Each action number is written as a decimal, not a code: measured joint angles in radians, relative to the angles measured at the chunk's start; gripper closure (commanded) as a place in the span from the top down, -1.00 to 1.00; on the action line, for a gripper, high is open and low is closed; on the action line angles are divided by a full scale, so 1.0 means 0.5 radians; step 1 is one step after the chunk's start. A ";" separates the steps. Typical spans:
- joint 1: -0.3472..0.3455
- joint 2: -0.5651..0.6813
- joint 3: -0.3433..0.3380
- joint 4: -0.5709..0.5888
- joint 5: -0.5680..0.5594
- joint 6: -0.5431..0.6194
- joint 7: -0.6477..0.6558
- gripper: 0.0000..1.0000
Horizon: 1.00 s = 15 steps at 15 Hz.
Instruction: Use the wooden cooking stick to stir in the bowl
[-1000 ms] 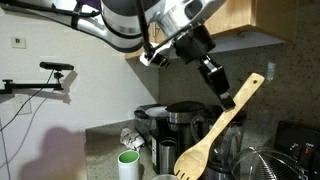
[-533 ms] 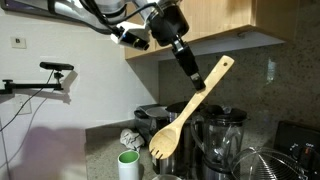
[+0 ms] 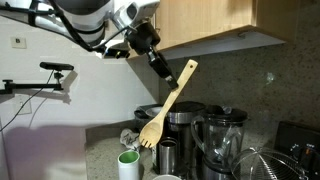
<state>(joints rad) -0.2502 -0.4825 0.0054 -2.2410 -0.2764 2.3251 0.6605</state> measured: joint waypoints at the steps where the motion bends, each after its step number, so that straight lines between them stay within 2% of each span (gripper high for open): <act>1: -0.004 -0.014 0.025 -0.069 -0.011 0.097 0.038 -0.85; 3: -0.032 -0.021 0.080 -0.251 -0.077 0.378 0.156 -0.85; 5: -0.070 -0.018 0.107 -0.338 -0.132 0.526 0.225 -0.85; 10: -0.357 0.016 0.270 -0.563 -0.384 1.012 0.453 -0.85; 15: -0.623 0.051 0.468 -0.659 -0.682 1.212 0.700 -0.86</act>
<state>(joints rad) -0.5615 -0.4568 0.2392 -2.5703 -0.6174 2.9312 1.0104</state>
